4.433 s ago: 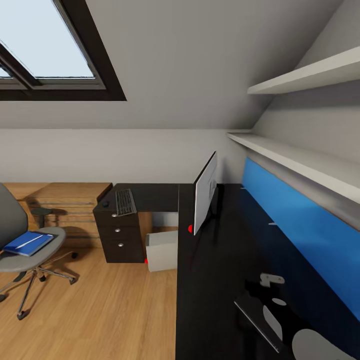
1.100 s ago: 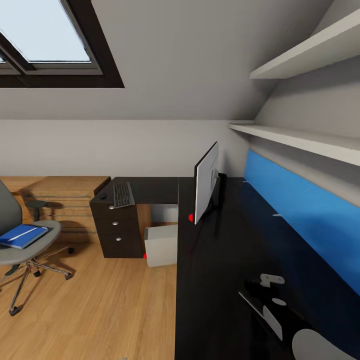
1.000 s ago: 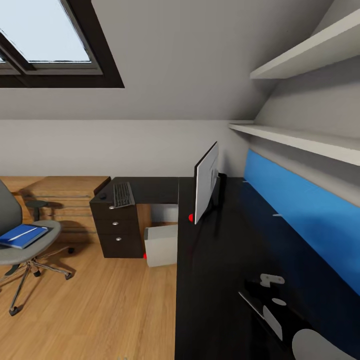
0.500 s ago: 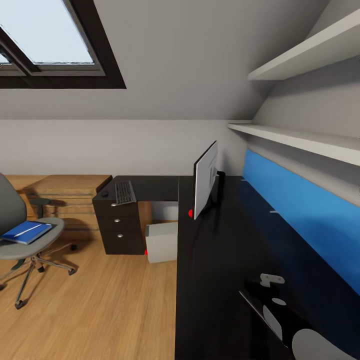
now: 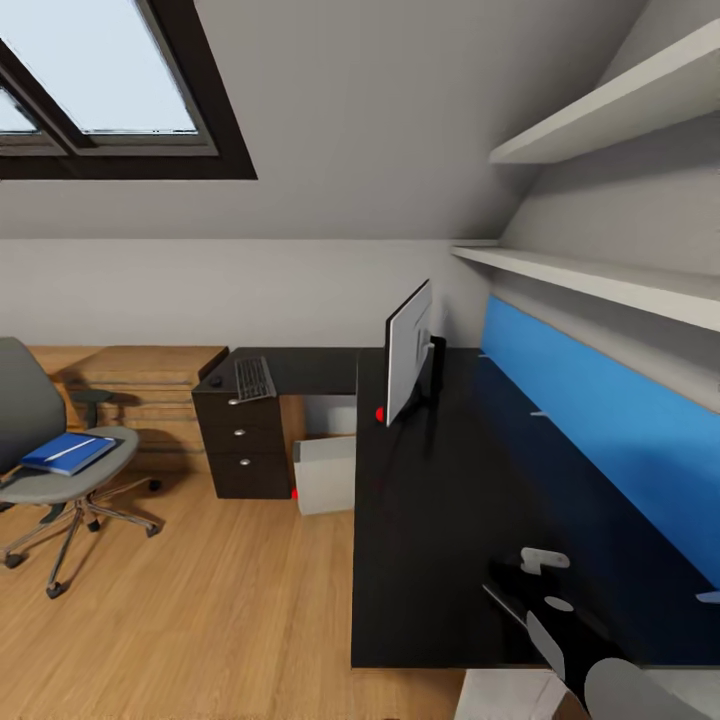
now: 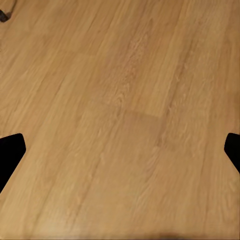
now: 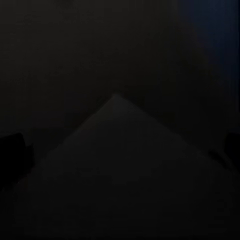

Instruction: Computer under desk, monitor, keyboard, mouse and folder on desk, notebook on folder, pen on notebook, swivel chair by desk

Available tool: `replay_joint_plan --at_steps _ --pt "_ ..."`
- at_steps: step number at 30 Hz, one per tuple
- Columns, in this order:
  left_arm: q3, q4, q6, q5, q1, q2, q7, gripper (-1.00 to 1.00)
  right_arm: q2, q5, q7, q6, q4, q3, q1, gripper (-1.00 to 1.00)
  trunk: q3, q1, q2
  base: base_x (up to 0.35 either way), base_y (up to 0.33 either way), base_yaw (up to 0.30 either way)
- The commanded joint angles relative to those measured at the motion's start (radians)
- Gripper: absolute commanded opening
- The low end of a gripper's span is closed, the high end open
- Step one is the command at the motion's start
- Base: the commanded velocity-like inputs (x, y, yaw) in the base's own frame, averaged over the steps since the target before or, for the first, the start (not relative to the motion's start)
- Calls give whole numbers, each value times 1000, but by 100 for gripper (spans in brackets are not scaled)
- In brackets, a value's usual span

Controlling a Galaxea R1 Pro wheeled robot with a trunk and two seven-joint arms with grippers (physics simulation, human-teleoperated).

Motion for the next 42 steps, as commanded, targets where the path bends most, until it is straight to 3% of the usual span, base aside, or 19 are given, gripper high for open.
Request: replay_joint_plan --at_steps 1,13,34,42 --pt "-3 -1 -7 11 0 1 4 100 0 -6 -3 2 5 4 0 100 -1 0 -1 -113 0 0" --pt "-3 -1 -8 11 0 1 5 100 -1 -6 -3 2 4 4 0 100 -1 0 -1 -104 -15 0" --pt "-5 0 -6 10 0 1 5 100 2 -7 -5 -1 -10 4 0 100 65 -81 146 -2 0 0" --pt "-6 1 -6 10 0 1 5 100 2 -7 -7 5 -84 2 1 100 90 -111 202 0 0 0"
